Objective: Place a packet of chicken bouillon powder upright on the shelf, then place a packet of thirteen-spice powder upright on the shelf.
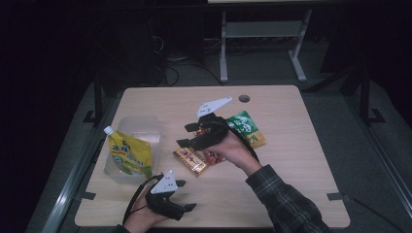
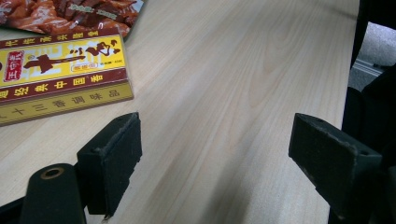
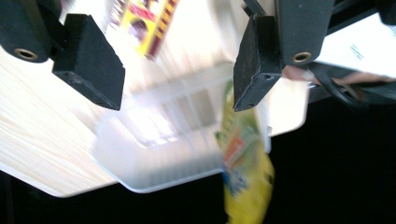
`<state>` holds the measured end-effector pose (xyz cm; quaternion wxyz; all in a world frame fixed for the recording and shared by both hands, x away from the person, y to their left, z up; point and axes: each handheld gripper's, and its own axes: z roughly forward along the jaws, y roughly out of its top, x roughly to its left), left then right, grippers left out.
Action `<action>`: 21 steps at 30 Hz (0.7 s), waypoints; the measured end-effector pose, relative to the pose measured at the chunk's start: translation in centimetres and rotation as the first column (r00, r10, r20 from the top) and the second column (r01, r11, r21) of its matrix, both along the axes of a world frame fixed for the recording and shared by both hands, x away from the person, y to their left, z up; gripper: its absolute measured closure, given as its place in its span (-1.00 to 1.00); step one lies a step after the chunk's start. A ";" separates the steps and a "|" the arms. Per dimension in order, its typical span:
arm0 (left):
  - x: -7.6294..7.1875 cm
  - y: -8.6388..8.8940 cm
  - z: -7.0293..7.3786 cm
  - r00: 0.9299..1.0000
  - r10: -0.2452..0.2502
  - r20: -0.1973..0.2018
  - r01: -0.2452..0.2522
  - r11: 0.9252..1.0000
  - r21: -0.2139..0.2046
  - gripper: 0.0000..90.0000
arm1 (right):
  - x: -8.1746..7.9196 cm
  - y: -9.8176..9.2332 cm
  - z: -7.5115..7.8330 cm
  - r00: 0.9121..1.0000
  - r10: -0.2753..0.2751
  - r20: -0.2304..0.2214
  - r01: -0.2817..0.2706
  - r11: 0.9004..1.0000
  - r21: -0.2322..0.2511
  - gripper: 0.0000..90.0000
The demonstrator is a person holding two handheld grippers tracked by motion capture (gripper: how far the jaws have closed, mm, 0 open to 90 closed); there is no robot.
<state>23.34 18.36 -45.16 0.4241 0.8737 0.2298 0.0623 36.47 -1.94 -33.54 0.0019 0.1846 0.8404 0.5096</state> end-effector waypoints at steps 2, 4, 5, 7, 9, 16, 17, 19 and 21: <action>0.0 0.0 0.0 1.000 -0.004 -0.001 0.004 1.000 0.008 -0.63 | 0.1 -1.1 -0.8 0.999 -0.038 0.003 0.038 0.999 -0.010 -0.25; 0.1 0.0 0.0 1.000 0.000 -0.005 0.000 1.000 0.005 -0.63 | 0.2 -2.1 -1.4 0.998 -0.067 -0.002 0.067 0.998 -0.009 -0.25; 0.1 0.0 0.1 1.000 -0.001 -0.005 0.001 1.000 0.011 -0.63 | 0.4 -3.0 -1.9 0.995 -0.097 -0.002 0.097 0.995 -0.013 -0.25; 0.2 -0.1 0.0 1.000 -0.007 0.001 0.007 1.000 0.014 -0.63 | 0.4 -3.4 -2.2 0.994 -0.111 -0.003 0.111 0.994 -0.011 -0.25; 0.3 -0.2 -0.1 1.000 -0.010 0.009 0.010 1.000 0.013 -0.63 | 0.5 -4.4 -2.9 0.987 -0.159 0.015 0.160 0.987 -0.034 -0.26; 0.3 -0.1 0.0 1.000 0.006 -0.003 -0.006 1.000 -0.007 -0.63 | 0.9 -6.1 -4.9 0.971 -0.235 0.041 0.238 0.966 -0.098 -0.27; 0.3 -0.1 0.0 1.000 0.006 -0.004 -0.006 1.000 -0.008 -0.63 | 1.1 -6.3 -5.2 0.970 -0.240 0.031 0.242 0.964 -0.110 -0.27; 0.3 0.0 0.1 1.000 0.000 0.008 0.000 1.000 0.005 -0.63 | 1.3 -6.6 -5.7 0.964 -0.262 0.048 0.266 0.953 -0.147 -0.26; 0.2 0.1 0.1 1.000 0.006 0.001 -0.006 1.000 0.003 -0.63 | 1.8 -7.2 -6.4 0.956 -0.290 0.037 0.292 0.945 -0.149 -0.20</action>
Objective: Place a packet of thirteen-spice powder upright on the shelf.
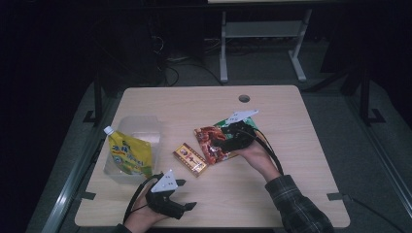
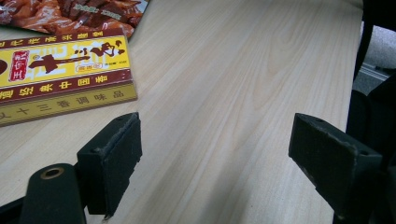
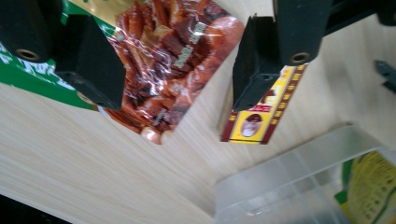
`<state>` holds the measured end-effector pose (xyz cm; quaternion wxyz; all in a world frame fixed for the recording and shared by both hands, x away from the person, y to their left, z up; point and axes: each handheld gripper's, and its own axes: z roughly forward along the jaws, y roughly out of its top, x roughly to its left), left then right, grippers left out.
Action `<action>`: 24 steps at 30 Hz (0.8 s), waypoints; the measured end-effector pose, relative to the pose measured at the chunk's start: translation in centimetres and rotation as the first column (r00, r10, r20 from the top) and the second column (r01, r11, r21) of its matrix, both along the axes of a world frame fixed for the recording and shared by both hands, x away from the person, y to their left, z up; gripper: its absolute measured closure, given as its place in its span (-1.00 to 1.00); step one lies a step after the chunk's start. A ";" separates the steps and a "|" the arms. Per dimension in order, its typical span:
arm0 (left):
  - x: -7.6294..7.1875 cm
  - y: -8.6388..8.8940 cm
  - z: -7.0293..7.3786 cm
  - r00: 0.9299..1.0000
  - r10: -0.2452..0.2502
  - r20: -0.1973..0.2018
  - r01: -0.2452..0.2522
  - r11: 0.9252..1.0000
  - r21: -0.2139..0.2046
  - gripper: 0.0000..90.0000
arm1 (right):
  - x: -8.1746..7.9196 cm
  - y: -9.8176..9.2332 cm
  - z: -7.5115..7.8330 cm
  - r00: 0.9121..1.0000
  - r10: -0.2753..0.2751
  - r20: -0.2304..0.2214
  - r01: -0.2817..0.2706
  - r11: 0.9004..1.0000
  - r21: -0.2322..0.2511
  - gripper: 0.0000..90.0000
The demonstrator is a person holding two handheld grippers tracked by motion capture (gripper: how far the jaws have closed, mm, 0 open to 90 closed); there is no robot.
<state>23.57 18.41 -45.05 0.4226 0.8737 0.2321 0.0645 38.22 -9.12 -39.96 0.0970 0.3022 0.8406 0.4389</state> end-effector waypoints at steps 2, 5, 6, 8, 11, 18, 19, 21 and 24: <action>0.0 0.0 0.1 1.000 0.000 0.001 0.000 1.000 -0.002 -0.63 | 0.1 -0.2 -0.3 1.000 -0.011 -0.009 0.011 1.000 0.008 -0.19; 0.0 0.1 0.1 1.000 0.011 -0.005 -0.011 1.000 -0.013 -0.63 | 0.5 -0.4 -1.4 0.999 -0.017 -0.045 0.017 1.000 0.017 -0.17; 0.0 0.1 0.1 1.000 0.007 -0.005 -0.007 1.000 -0.008 -0.63 | 0.5 -0.2 -1.9 0.998 -0.017 -0.064 0.017 1.000 -0.003 0.01; 0.1 0.1 0.1 1.000 0.006 -0.002 -0.006 1.000 -0.011 -0.63 | 0.7 -0.1 -2.2 0.997 -0.007 -0.070 0.006 1.000 -0.009 0.19; 0.1 0.1 0.1 1.000 0.010 -0.004 -0.010 1.000 -0.011 -0.63 | 0.7 0.2 -2.4 0.996 0.017 -0.090 -0.016 1.000 0.006 0.34; 0.2 0.2 0.1 1.000 0.015 -0.001 -0.015 1.000 -0.014 -0.63 | 0.0 2.5 -3.0 0.988 0.119 -0.098 -0.120 0.993 -0.005 0.99; 0.2 0.2 0.1 1.000 0.014 0.002 -0.014 1.000 -0.014 -0.63 | 0.0 2.5 -3.0 0.988 0.119 -0.098 -0.120 0.993 -0.005 0.99; 0.2 0.2 0.2 1.000 0.014 0.002 -0.014 1.000 -0.013 -0.63 | -0.5 3.4 -3.2 0.984 0.149 -0.100 -0.152 0.988 -0.026 0.99; 0.2 0.2 0.2 1.000 0.015 0.002 -0.015 1.000 -0.015 -0.63 | -1.2 4.9 -3.6 0.974 0.196 -0.113 -0.202 0.978 -0.045 0.99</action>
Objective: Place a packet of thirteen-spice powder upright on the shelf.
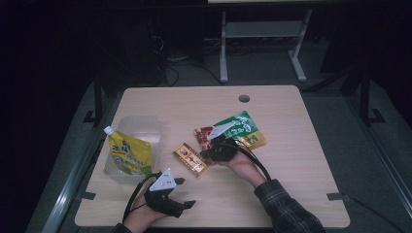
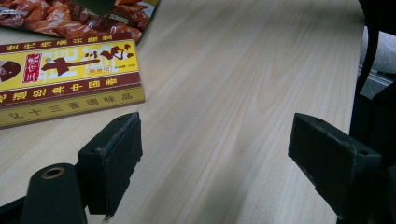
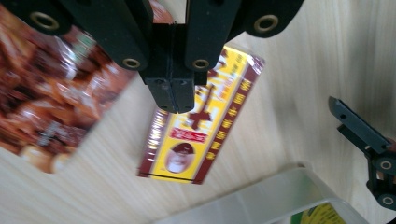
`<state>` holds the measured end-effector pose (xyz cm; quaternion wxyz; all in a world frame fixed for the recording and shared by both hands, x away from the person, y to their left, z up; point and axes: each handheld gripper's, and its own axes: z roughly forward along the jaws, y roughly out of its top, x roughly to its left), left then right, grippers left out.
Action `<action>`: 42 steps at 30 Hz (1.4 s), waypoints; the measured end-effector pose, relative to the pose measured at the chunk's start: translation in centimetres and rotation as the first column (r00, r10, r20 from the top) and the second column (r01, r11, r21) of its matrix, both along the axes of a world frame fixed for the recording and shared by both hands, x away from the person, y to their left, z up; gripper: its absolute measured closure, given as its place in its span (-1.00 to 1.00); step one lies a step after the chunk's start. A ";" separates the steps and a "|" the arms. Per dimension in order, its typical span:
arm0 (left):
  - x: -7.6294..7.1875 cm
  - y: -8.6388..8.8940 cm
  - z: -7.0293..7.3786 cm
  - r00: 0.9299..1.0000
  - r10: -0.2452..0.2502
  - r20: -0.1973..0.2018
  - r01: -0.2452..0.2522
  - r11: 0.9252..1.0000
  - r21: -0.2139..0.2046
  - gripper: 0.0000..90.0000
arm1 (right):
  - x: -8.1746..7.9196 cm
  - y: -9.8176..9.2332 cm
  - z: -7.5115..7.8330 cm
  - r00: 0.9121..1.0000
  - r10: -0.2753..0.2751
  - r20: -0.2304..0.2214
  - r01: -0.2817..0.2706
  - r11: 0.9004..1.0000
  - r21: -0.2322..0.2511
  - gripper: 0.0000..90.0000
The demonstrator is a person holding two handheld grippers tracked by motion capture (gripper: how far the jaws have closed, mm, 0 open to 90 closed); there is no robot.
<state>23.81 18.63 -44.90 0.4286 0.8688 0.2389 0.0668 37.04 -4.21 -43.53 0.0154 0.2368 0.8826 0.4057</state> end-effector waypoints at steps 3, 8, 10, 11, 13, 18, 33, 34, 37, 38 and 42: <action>0.0 0.0 0.0 1.000 -0.002 -0.001 0.002 1.000 0.002 -0.63 | 0.2 1.1 0.0 1.000 0.018 0.013 -0.018 1.000 -0.003 0.99; -0.1 -0.1 0.1 1.000 -0.004 0.000 0.004 1.000 0.004 -0.63 | 1.6 4.9 0.3 0.998 0.046 0.033 -0.045 0.999 -0.031 1.00; 0.0 0.0 0.1 1.000 -0.014 0.006 0.014 1.000 0.006 -0.62 | 2.2 6.0 0.4 0.998 0.047 0.038 -0.046 0.998 -0.042 1.00; 0.0 0.0 0.1 1.000 -0.014 0.006 0.014 1.000 0.006 -0.63 | 2.2 6.0 0.4 0.998 0.047 0.038 -0.046 0.998 -0.042 1.00; -0.1 0.0 0.1 1.000 -0.014 0.004 0.014 1.000 0.003 -0.63 | 2.7 7.0 0.6 0.999 0.033 0.032 -0.031 0.998 -0.052 1.00; -0.1 0.0 0.2 1.000 -0.014 0.003 0.014 1.000 -0.003 -0.63 | 4.4 8.9 0.4 1.000 0.000 0.029 0.002 0.997 -0.077 1.00; -0.1 0.1 0.3 1.000 -0.011 0.006 0.011 1.000 -0.008 -0.63 | 5.5 10.1 -1.1 0.998 0.052 0.030 -0.047 0.988 -0.148 1.00; -0.1 0.0 0.3 1.000 -0.011 0.005 0.011 1.000 -0.007 -0.63 | 5.5 10.1 -1.1 0.998 0.052 0.030 -0.047 0.988 -0.148 1.00; -0.1 0.0 0.2 1.000 -0.012 0.002 0.012 1.000 -0.004 -0.62 | 4.9 9.6 -1.1 0.998 0.068 0.017 -0.065 0.987 -0.145 1.00; -0.1 0.0 0.2 1.000 -0.013 0.001 0.013 1.000 -0.003 -0.62 | 4.7 9.4 -1.2 0.997 0.079 0.014 -0.077 0.987 -0.141 1.00; -0.1 0.0 0.2 1.000 -0.006 0.001 0.006 1.000 -0.006 -0.62 | 3.3 8.4 -1.2 0.994 0.111 0.003 -0.109 0.984 -0.143 1.00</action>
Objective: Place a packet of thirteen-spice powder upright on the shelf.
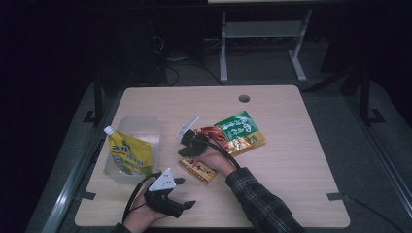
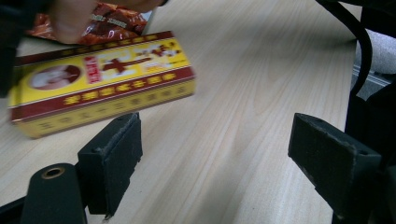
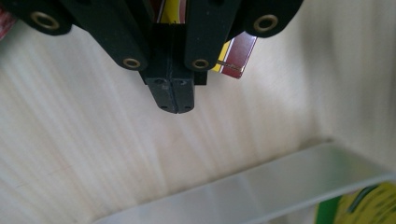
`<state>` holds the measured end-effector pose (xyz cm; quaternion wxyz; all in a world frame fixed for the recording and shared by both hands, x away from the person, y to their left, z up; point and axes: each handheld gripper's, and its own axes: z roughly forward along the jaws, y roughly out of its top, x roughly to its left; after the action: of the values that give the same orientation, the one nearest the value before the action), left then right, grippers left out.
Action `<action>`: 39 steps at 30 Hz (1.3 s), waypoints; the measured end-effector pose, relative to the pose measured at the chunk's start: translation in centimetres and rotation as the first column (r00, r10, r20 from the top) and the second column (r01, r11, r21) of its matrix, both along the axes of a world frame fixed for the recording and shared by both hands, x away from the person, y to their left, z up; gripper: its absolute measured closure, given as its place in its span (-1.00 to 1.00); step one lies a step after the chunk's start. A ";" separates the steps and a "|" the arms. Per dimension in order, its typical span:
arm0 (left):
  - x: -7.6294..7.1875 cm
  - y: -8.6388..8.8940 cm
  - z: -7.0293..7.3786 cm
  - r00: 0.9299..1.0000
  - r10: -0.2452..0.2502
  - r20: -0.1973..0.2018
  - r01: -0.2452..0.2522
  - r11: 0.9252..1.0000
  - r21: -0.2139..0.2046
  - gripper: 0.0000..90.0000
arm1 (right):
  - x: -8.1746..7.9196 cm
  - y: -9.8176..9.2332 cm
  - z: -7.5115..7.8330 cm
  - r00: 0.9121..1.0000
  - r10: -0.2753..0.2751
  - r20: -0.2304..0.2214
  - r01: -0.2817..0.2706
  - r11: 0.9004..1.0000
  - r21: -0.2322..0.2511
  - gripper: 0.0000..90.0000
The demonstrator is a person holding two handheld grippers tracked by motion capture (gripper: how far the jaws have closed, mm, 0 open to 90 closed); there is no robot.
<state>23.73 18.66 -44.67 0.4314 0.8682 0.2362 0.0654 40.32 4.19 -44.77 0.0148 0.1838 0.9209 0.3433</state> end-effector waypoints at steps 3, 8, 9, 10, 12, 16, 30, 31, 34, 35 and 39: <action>0.0 0.0 0.0 1.000 0.000 0.000 0.000 1.000 0.000 -0.62 | -0.6 -0.3 0.0 1.000 0.013 -0.007 -0.013 1.000 0.002 1.00; 0.0 0.0 0.0 1.000 0.001 0.002 -0.001 1.000 0.004 -0.62 | -2.0 -0.9 -0.2 0.999 0.048 -0.021 -0.048 0.999 -0.006 1.00; 0.0 0.0 0.0 1.000 0.001 0.002 -0.001 1.000 0.004 -0.62 | -2.4 -1.0 -0.2 0.998 0.051 -0.023 -0.051 0.999 -0.008 1.00; 0.0 0.1 0.0 1.000 0.001 0.002 -0.001 1.000 0.004 -0.62 | -2.5 -1.2 -0.3 0.998 0.060 -0.025 -0.060 0.998 -0.010 1.00; 0.0 0.1 0.0 1.000 0.000 0.003 0.000 1.000 0.006 -0.62 | -3.3 -1.8 -0.4 0.997 0.076 -0.030 -0.077 0.997 -0.011 1.00; 0.1 0.1 0.0 1.000 0.002 0.002 -0.002 1.000 0.007 -0.62 | -4.3 -2.9 -0.3 0.996 0.085 -0.036 -0.085 0.996 -0.016 1.00; 0.0 0.1 0.0 1.000 -0.001 0.003 0.001 1.000 0.015 -0.62 | -7.3 -7.6 0.1 0.993 0.093 -0.070 -0.096 0.995 -0.039 1.00; 0.0 0.1 0.0 1.000 -0.005 0.002 0.005 1.000 0.021 -0.62 | -7.6 -8.2 0.0 0.993 0.091 -0.080 -0.094 0.995 -0.032 1.00; 0.0 0.0 -0.1 1.000 -0.005 0.000 0.005 1.000 0.021 -0.62 | -8.4 -9.6 0.2 0.993 0.076 -0.087 -0.078 0.996 -0.029 1.00; 0.0 -0.1 -0.1 1.000 -0.008 -0.002 0.008 1.000 0.020 -0.62 | -8.4 -9.8 0.2 0.994 0.074 -0.085 -0.076 0.997 -0.025 1.00; 0.2 -0.6 -0.5 1.000 -0.025 -0.019 0.025 0.999 0.021 -0.63 | -9.1 -11.1 1.0 0.996 0.047 -0.077 -0.046 0.999 0.014 1.00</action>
<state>23.89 18.03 -45.13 0.4209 0.8761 0.2286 0.0546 31.23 -6.96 -43.77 -0.0297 0.1756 0.9227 0.3419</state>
